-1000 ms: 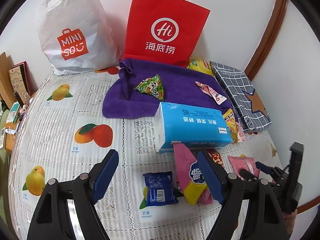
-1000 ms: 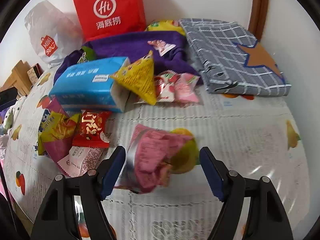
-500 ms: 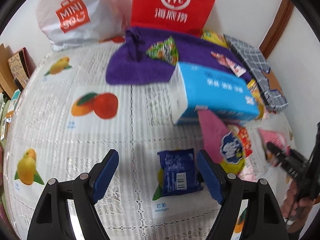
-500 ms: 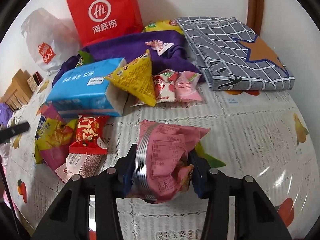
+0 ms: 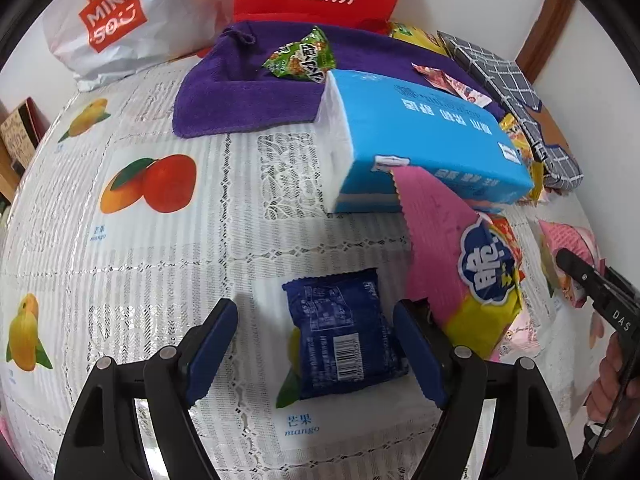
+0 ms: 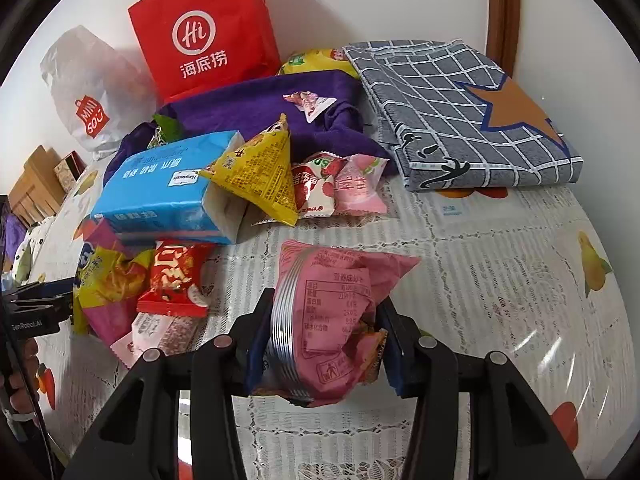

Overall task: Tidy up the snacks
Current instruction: 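Grasp the blue snack packet with the left tool while the right tool holds the pink bag, then carry the pink bag and blue packet up toward the purple towel with both tools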

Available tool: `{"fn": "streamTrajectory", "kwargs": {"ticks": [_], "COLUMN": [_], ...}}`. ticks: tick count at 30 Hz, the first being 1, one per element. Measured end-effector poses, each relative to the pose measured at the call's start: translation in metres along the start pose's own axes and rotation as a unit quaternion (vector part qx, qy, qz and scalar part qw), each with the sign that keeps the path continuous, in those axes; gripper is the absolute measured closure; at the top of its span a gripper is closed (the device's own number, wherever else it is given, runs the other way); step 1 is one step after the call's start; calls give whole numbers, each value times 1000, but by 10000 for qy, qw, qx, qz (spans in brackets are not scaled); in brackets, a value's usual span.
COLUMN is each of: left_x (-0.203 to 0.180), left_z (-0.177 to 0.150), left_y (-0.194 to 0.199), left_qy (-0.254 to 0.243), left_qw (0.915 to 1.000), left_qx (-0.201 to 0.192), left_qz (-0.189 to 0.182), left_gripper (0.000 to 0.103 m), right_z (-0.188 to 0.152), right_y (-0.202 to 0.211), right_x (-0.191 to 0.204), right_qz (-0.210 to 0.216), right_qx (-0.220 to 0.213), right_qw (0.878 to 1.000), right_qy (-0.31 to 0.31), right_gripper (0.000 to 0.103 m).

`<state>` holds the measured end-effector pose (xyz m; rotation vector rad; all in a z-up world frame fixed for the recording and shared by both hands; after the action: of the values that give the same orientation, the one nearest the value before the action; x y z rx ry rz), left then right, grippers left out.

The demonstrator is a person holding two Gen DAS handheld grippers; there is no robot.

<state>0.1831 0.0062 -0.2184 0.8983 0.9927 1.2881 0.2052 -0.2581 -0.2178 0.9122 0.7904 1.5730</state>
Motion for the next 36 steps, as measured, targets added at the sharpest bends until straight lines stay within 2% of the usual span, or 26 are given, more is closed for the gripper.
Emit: {"fn": "streamTrajectory", "kwargs": {"ticks": [3, 4, 5, 6, 8, 10, 13, 14, 19, 24, 30, 36], "left_x": [-6, -8, -8, -8, -1, 7, 21, 23, 20, 21, 23, 21], "left_z": [0, -1, -2, -2, -2, -3, -7, -8, -13, -19, -20, -20], "left_y": [-2, -2, -1, 0, 2, 4, 5, 5, 4, 5, 7, 5], "left_qy": [-122, -199, -256, -317, -283, -172, -53, -43, -125, -73, -12, -55], "left_qw": [9997, 9993, 9988, 9979, 9980, 9984, 9969, 9971, 9936, 9906, 9912, 9911], "left_qx": [-47, -99, -143, -183, -204, -242, -350, -423, -776, -1115, -1152, -1132], "left_qz": [204, 303, 386, 535, 519, 475, 702, 630, 805, 786, 656, 704], "left_gripper": [25, 31, 47, 53, 56, 57, 57, 57, 55, 54, 55, 54], "right_z": [-1, -2, -2, -3, -4, -4, -6, -6, -11, -14, -13, -13], "right_y": [-2, -3, -4, -4, -4, -5, -10, -12, -20, -22, -24, -25], "right_x": [1, 2, 3, 3, 5, 8, 14, 17, 26, 25, 25, 26], "right_qz": [15, 19, 21, 21, -19, -30, 60, 75, 5, 68, 51, -25], "right_qx": [36, 49, 61, 67, 65, 40, 35, 9, -215, -340, -312, -299], "right_qw": [10000, 10000, 10000, 10000, 10000, 10000, 9999, 9998, 9991, 9988, 9990, 9989], "right_qy": [0, 5, 7, 12, 46, 79, 137, 192, 358, 331, 315, 359], "right_gripper": [56, 56, 56, 56, 56, 56, 56, 56, 56, 56, 55, 55]}}
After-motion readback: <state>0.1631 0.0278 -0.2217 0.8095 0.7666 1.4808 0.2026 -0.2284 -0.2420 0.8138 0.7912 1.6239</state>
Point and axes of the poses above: each gripper's, at about its wrist camera, not at the fingertips, and y roughly against the way its jaws point, x to its left, z to its top, the point moved 4 cm from there along -y, roughly the way its jaws point, and after that the axes turned 9 degrees about x, right-handed, at the moved point
